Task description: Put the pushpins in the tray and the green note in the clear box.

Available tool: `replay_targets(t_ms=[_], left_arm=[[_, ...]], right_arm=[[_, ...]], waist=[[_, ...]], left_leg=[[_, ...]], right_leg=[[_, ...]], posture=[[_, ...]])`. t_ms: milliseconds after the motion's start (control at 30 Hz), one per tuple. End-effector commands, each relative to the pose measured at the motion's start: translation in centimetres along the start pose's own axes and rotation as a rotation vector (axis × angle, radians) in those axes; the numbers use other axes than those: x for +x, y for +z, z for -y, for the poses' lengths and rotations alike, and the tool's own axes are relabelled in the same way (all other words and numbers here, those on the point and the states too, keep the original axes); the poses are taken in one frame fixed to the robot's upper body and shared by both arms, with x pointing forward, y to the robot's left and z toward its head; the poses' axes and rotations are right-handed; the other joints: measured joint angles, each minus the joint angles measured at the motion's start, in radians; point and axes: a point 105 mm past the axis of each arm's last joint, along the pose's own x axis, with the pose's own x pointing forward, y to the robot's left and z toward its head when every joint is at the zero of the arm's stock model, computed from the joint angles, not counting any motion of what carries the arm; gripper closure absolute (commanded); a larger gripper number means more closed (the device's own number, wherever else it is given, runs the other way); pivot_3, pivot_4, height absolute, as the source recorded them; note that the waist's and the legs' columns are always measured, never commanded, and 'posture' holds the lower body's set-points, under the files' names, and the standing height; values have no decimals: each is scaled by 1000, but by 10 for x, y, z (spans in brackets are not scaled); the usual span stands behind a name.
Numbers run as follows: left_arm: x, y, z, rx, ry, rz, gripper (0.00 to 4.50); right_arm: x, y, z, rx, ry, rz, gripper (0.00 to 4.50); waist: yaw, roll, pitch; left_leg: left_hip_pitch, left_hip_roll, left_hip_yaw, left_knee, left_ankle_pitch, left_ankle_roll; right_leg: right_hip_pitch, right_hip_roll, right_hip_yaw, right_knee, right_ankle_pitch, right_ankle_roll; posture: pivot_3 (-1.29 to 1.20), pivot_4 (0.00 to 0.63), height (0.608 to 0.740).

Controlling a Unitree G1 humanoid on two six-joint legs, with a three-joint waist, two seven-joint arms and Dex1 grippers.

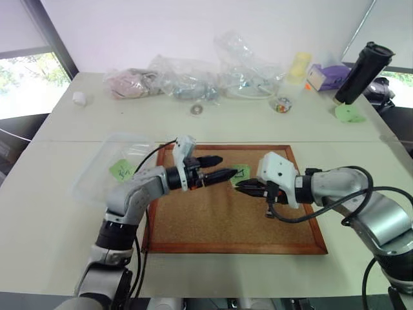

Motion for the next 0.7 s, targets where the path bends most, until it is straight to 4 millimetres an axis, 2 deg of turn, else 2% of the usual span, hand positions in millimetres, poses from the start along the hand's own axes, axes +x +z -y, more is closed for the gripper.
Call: replay_targets(t_ms=[33, 133, 233, 267, 300, 433, 500, 700], left_arm=[[2, 5, 2, -20, -13, 27, 79], [7, -3, 4, -14, -23, -9, 79], [10, -10, 8, -10, -37, -42, 776], [10, -11, 8, -8, -38, -48, 1170], [10, -12, 8, -6, -38, -52, 1767], [12, -15, 6, 9, -22, -57, 3692], [13, -15, 5, 14, -13, -58, 4475], [12, -14, 1, 19, 16, -57, 4475]], right_arm=[[-3, 15, 4, -73, -8, 28, 4500], [-3, 21, 4, -91, -5, 41, 4500], [-3, 23, 5, -102, -3, 44, 4500], [-3, 24, 4, -104, -2, 45, 4500], [-3, 24, 4, -106, -2, 45, 4500], [-3, 27, 3, -112, 2, 50, 4500], [-3, 26, 2, -112, 6, 50, 4500], [-3, 27, 2, -109, -1, 53, 4500]], waist=[[0, 0, 0], [1, 0, 0], [2, 0, 0], [2, 0, 0], [2, 0, 0], [2, 0, 0], [2, 0, 0], [2, 0, 0]], left_leg=[[0, 0, 0, 0, 2, -3], [0, 0, 0, 0, 2, -4], [0, 0, 0, 0, 2, -4], [0, 0, 0, 0, 2, -4], [0, 0, 0, 0, 2, -4], [0, 0, 0, 0, 2, -4], [0, 0, 0, 0, 2, -4], [0, 0, 0, 0, 2, -4]], right_leg=[[0, 0, 0, 0, 0, 0], [0, 0, 0, 0, 0, 0], [0, 0, 0, 0, 0, 0], [0, 0, 0, 0, 0, 0], [0, 0, 0, 0, 0, 0], [0, 0, 0, 0, 0, 0], [0, 0, 0, 0, 0, 0], [0, 0, 0, 0, 0, 0]], posture=[[0, 150, 740], [0, 150, 740], [0, 150, 740], [0, 150, 740], [0, 150, 740], [0, 150, 740], [0, 150, 740], [0, 150, 740]])
